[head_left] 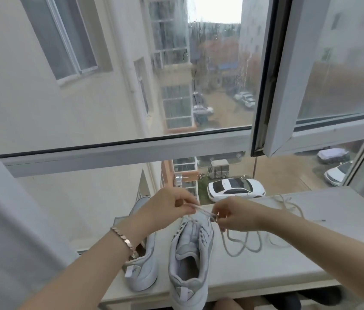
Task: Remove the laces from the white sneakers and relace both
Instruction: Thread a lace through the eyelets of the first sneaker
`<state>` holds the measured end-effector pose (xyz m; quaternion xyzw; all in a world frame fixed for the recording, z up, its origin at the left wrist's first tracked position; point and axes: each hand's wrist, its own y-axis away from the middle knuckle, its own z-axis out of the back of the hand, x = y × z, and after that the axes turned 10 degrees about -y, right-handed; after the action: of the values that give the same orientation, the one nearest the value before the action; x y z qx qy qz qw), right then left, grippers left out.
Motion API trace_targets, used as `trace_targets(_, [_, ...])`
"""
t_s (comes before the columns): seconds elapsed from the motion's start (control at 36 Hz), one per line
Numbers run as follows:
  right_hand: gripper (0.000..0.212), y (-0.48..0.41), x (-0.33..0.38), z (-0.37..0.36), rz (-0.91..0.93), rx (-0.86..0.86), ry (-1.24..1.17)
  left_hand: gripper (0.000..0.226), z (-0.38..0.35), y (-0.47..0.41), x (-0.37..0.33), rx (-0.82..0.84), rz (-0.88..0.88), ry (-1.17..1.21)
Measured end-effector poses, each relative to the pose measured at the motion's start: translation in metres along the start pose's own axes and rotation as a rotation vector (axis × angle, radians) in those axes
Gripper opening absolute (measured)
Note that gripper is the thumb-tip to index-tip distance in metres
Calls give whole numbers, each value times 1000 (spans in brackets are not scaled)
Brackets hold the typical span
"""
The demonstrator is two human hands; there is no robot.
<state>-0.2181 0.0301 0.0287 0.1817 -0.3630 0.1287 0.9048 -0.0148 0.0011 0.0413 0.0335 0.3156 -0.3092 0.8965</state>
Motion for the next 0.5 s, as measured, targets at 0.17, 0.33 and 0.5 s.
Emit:
trace_targets(0.17, [23, 13, -29, -6, -243, 229, 120, 43, -4, 17, 35, 140, 33, -339])
trace_targets(0.33, [29, -23, -34, -24, -228, -186, 5, 99, -20, 22, 41, 55, 10, -367])
trace_targets(0.5, [40, -60, -14, -60, -374, -81, 7, 21, -40, 17, 45, -14, 224, -330])
